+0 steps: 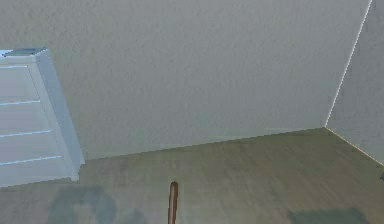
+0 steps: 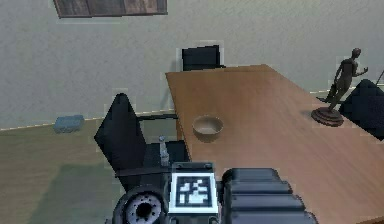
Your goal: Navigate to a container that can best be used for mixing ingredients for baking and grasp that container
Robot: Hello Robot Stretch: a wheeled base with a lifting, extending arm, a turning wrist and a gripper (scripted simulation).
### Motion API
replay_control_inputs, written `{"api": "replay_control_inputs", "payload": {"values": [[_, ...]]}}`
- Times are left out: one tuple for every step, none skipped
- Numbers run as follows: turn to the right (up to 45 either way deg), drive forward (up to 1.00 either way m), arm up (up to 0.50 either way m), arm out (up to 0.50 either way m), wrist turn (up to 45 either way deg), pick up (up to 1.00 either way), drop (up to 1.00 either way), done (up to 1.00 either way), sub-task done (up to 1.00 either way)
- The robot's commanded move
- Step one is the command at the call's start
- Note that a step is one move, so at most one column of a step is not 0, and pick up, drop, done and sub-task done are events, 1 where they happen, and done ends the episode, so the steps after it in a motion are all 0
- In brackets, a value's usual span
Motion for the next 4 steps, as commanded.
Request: {"api": "replay_control_inputs", "payload": {"values": [[0.0,0.00,0.00,0.48,0.0,0.00,0.00,0.00,0.00],[0.0,0.00,0.00,0.00,45.0,0.00,0.00,0.00,0.00],[0.0,0.00,0.00,0.00,45.0,0.00,0.00,0.00,0.00],[0.0,0.00,0.00,0.00,45.0,0.00,0.00,0.00,0.00]]}}
